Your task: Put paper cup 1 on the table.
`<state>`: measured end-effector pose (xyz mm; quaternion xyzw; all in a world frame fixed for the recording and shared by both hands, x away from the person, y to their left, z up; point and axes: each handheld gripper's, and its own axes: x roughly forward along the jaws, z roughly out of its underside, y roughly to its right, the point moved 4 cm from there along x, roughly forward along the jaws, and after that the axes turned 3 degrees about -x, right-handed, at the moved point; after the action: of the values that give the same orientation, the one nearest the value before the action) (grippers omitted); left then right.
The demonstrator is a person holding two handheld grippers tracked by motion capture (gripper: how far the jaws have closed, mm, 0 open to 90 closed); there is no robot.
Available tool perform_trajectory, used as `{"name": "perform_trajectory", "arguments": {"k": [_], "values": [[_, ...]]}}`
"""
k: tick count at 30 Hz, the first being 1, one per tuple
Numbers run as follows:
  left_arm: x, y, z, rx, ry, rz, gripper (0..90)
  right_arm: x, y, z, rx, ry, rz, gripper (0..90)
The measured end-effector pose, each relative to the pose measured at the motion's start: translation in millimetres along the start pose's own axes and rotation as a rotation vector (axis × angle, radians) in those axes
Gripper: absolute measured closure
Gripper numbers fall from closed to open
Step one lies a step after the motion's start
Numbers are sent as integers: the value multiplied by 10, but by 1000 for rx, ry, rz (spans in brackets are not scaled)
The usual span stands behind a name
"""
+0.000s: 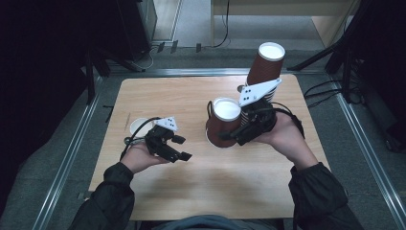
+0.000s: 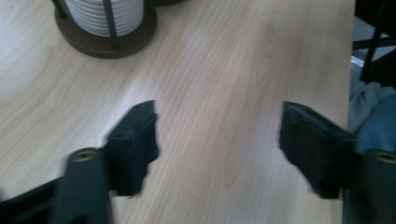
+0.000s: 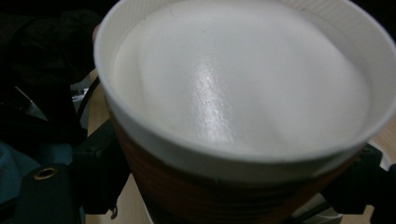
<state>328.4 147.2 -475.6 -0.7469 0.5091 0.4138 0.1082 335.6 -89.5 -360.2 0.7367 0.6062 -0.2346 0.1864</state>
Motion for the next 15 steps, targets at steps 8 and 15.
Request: {"name": "perform_trajectory", "arguments": {"k": [8, 15], "values": [[26, -5, 19, -9, 3, 6, 422, 172, -15, 214, 43, 1, -24, 166], [31, -11, 50, 13, 13, -23, 466, 274, -43, 372, 59, -6, -27, 166]]}}
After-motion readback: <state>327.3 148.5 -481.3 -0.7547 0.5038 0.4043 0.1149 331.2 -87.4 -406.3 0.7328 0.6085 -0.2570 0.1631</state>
